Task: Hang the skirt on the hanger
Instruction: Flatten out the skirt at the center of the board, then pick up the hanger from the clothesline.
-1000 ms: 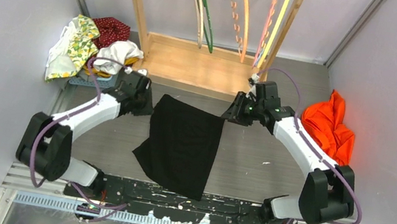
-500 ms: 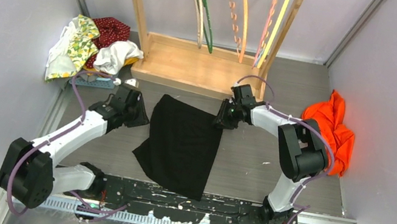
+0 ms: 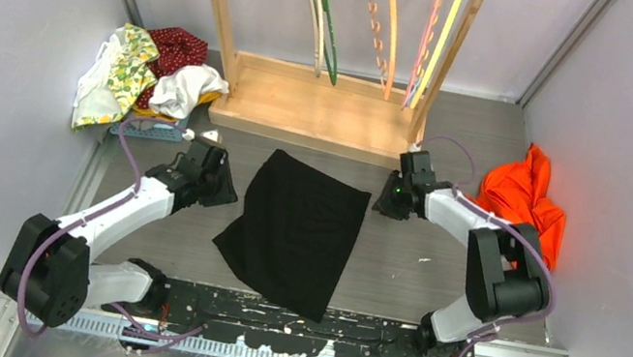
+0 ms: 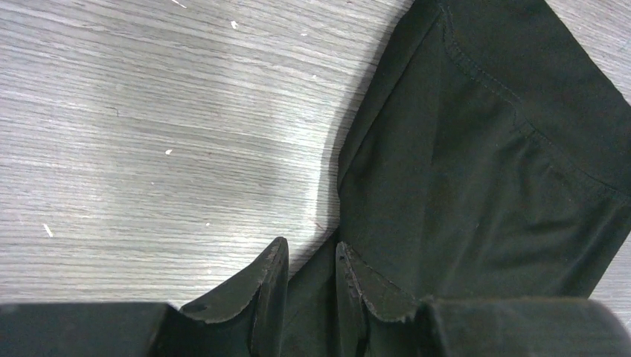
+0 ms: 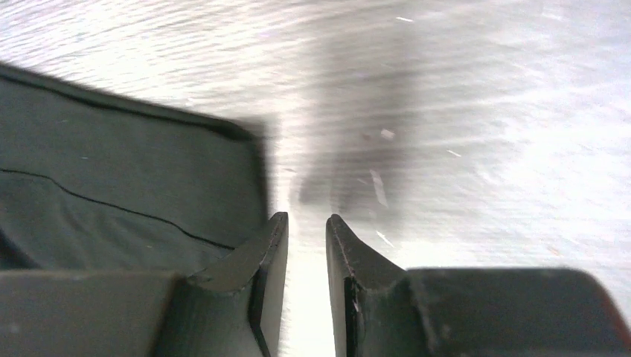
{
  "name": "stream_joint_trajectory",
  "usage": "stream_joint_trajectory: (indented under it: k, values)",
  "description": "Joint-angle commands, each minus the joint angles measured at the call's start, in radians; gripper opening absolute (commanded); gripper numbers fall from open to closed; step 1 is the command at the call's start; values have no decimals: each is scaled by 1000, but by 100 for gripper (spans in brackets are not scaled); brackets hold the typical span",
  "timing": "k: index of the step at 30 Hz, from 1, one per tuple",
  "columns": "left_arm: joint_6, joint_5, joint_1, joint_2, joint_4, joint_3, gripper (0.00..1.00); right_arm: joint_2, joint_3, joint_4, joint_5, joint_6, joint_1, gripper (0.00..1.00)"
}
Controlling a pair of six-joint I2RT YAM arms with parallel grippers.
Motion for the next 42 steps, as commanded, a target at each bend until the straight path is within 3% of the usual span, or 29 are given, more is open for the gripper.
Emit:
stream_joint_trajectory:
  k: [1,5,9,12,19,31,35,40,42]
  values:
    - [-4,7,-2,5,50,-13,31,-166,-8,-102,81,-7,-23,32]
    - [-1,12,-3,11,53,-12,31,-350,99,-249,42,-27,-24,39]
    - [5,9,-3,12,52,-5,31,-454,361,-389,51,-65,-23,41]
    - [13,19,-3,20,45,7,31,-443,553,-455,38,-105,-22,39]
    - [36,19,-3,18,9,40,30,-344,788,-389,53,-140,-23,32]
    - [36,30,-2,-8,0,45,30,-276,907,-229,46,-155,16,23]
    - [39,36,-3,-8,-3,46,30,-230,995,-248,76,-152,30,19]
    - [34,44,-2,-11,15,32,30,-229,982,-167,70,-128,42,37]
    - [35,50,-2,-1,19,34,30,-197,1013,-171,79,-130,42,38]
